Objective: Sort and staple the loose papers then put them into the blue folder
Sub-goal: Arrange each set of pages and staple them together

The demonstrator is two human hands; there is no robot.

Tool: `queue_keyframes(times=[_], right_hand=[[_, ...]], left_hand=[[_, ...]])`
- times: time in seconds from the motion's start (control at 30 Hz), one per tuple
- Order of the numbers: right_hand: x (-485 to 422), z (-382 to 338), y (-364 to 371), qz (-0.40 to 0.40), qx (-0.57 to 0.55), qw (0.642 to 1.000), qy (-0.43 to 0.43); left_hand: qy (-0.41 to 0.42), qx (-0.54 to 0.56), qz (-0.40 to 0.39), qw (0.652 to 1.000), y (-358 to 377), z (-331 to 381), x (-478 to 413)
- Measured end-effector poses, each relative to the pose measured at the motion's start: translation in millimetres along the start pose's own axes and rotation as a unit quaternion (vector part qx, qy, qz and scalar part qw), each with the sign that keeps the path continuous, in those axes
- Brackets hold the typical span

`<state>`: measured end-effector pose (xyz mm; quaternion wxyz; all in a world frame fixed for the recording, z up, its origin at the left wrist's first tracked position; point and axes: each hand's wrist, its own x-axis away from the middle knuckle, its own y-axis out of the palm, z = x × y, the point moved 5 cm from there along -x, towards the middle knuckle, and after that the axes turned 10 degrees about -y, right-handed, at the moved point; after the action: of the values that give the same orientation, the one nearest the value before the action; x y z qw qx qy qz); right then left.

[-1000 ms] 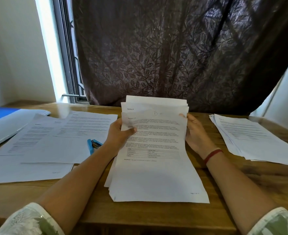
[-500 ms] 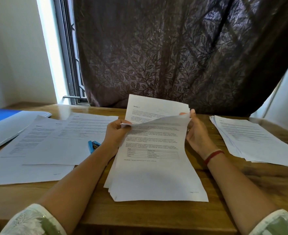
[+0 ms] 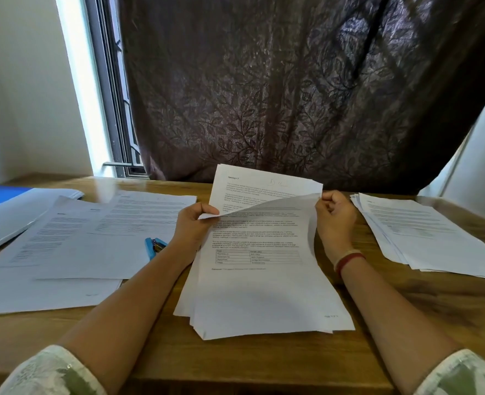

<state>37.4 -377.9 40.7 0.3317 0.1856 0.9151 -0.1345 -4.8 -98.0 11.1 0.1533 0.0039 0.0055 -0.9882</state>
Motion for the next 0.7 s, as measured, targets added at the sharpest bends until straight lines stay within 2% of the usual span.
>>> queue_keyframes(times=[0.27,0.37,0.43,0.6,0.7], right_hand=[[-7,3,6,-0.015,-0.177,0.981,0.078],[-9,-5,4,-0.052,-0.176,0.982,0.041],[-11,-9,0,-0.05,-0.177,0.983,0.025],[-7,-11,1,-0.106,-0.15,0.982,0.039],[-4,-17,5,-0.168,-0.222,0.959,0.05]], left_hand=[[0.01,-0.035,0.031,0.999,-1,-2,-7],[0.011,-0.05,0.041,0.998,0,0,-7],[0.006,-0.046,0.038,0.998,0,-2,-7],[-0.001,-0.007,0.019,1.0,-2,-5,-7],[-0.007,-0.012,0.021,1.0,-3,-4,-5]])
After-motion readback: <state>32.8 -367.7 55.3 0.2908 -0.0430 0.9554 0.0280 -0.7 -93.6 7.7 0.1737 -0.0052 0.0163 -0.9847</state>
